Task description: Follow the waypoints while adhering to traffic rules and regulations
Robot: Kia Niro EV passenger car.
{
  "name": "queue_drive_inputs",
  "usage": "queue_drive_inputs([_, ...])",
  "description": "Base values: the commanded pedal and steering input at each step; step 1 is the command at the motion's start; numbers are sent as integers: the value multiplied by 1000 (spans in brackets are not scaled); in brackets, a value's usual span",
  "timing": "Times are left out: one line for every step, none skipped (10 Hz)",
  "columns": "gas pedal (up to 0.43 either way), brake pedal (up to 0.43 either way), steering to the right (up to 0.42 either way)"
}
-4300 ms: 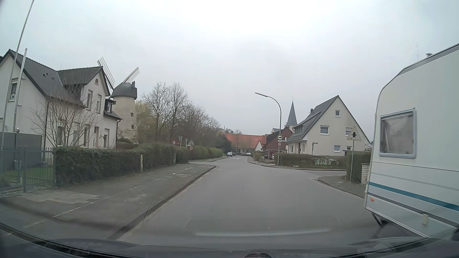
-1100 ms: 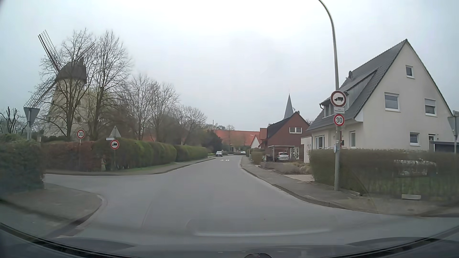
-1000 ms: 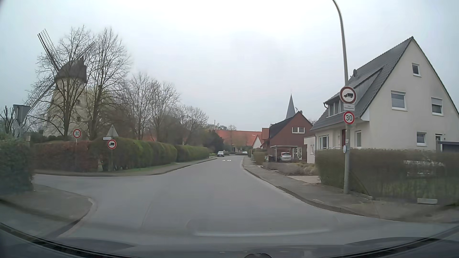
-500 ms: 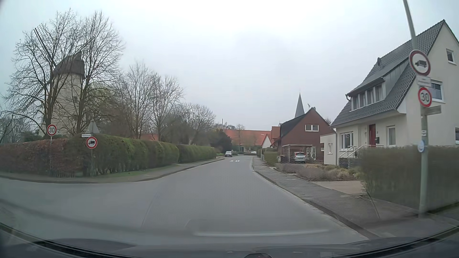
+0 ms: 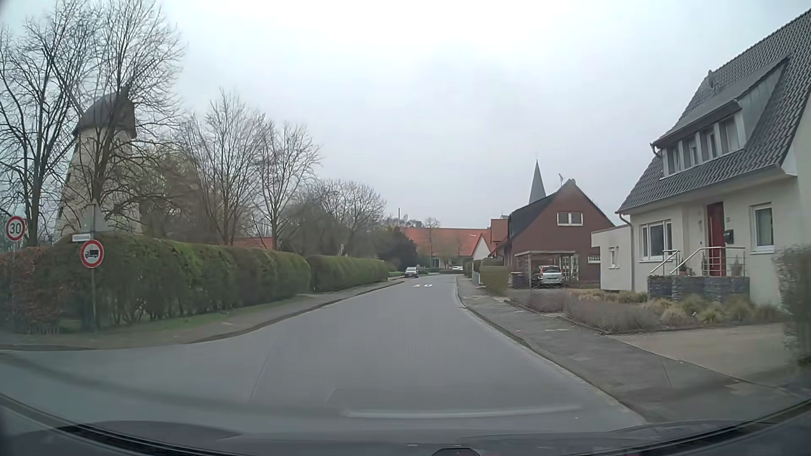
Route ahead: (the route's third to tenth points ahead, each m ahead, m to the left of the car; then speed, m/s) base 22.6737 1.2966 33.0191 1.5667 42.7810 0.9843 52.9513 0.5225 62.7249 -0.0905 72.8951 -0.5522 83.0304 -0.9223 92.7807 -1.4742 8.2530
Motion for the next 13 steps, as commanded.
queue_drive_inputs([209,0,-2])
queue_drive_inputs([209,0,2])
queue_drive_inputs([209,0,1])
queue_drive_inputs([209,0,1])
queue_drive_inputs([209,0,1])
queue_drive_inputs([209,0,1])
queue_drive_inputs([209,0,1])
queue_drive_inputs([209,0,1])
queue_drive_inputs([209,0,3])
queue_drive_inputs([209,0,6])
queue_drive_inputs([209,0,10])
queue_drive_inputs([209,0,14])
queue_drive_inputs([209,0,12])
